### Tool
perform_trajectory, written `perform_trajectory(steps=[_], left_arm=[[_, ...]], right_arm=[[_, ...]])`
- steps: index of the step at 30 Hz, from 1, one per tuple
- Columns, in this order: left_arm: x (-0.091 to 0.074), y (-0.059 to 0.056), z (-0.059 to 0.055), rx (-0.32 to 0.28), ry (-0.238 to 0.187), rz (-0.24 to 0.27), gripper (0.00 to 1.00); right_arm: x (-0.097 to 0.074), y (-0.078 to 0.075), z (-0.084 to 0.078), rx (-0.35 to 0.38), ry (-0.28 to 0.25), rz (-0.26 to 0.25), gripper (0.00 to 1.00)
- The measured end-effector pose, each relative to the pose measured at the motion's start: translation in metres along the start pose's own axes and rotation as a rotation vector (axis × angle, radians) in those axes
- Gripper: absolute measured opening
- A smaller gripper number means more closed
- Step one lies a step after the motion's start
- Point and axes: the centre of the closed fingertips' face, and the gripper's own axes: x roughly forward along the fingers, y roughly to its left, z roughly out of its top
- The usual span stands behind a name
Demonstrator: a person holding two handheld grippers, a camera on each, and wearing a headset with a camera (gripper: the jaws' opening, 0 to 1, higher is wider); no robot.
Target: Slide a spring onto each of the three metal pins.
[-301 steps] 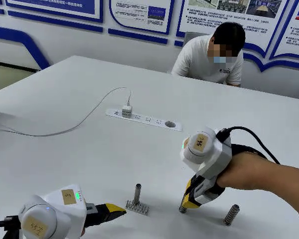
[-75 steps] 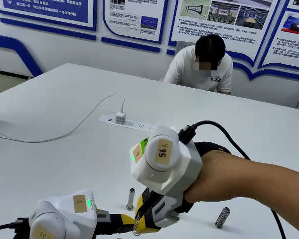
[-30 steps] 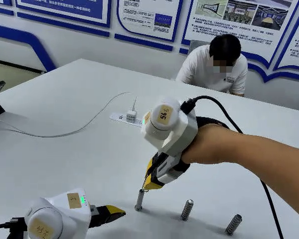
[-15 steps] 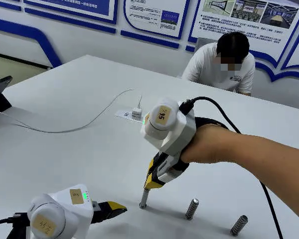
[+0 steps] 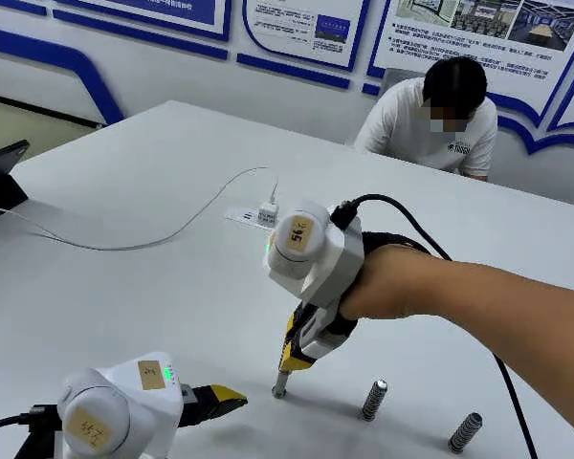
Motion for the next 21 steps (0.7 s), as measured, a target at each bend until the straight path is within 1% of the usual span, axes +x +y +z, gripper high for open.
perform_trajectory(steps=[9,21], left_arm=[[0.000,0.001,-0.003,-0.008,0.005,0.003,0.57],[0.001,0.002,-0.005,-0.015,0.011,0.002,0.56]], right_arm=[[0.015,0.001,-0.004,0.008,0.015,0.008,0.13],[0.031,0.003,-0.011,0.029,0.029,0.013,0.13]])
